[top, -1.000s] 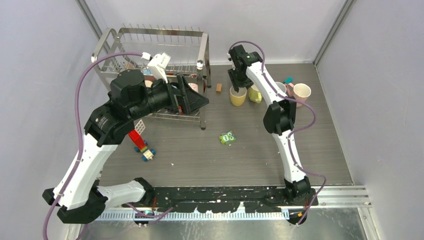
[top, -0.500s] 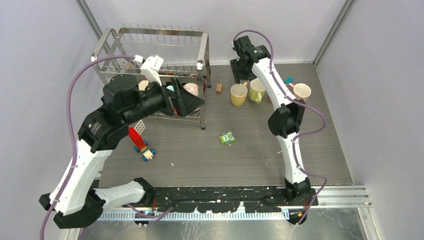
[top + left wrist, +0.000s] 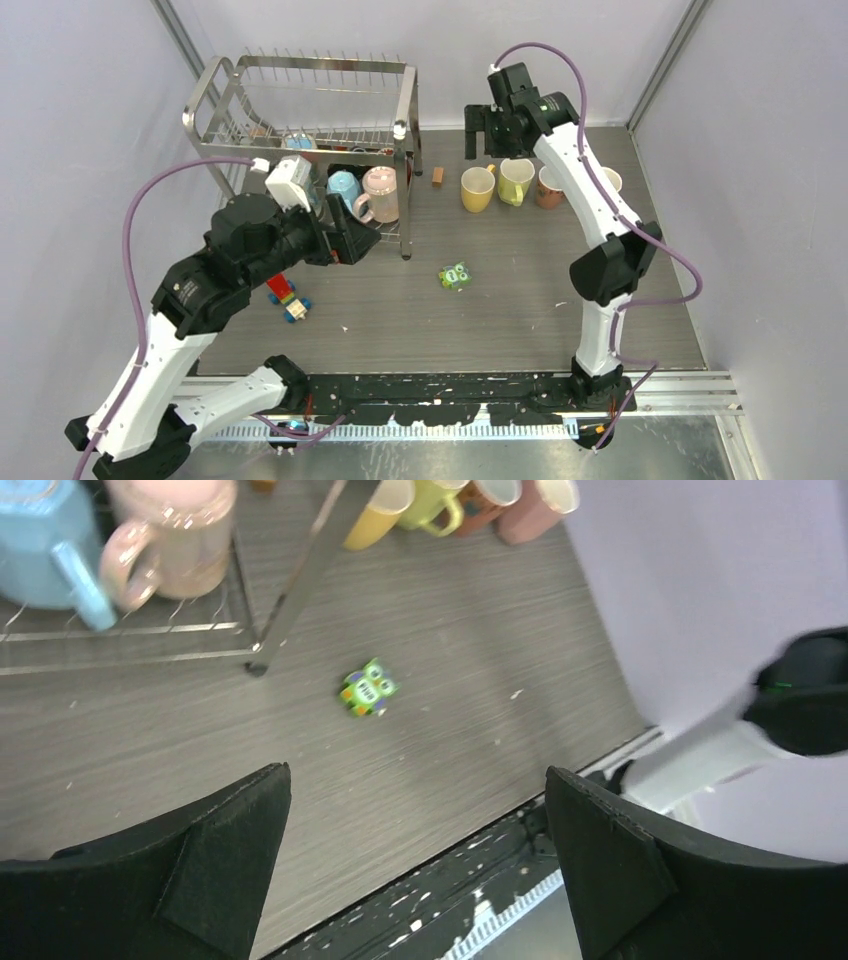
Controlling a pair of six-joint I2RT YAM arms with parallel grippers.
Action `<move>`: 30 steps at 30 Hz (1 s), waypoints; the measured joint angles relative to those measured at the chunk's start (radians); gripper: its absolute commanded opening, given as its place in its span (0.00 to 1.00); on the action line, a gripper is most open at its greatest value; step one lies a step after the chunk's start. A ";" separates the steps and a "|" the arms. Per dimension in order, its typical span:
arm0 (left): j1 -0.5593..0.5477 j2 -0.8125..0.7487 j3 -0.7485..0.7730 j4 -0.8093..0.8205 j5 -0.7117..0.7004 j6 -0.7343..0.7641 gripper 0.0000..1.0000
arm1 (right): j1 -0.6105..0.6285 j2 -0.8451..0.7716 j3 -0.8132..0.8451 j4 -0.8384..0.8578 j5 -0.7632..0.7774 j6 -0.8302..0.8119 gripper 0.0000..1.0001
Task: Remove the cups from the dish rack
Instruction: Unload the cup from the dish rack.
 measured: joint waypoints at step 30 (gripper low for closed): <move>0.119 0.159 -0.508 0.388 -0.342 0.053 1.00 | 0.014 -0.514 -0.660 0.348 -0.130 0.249 1.00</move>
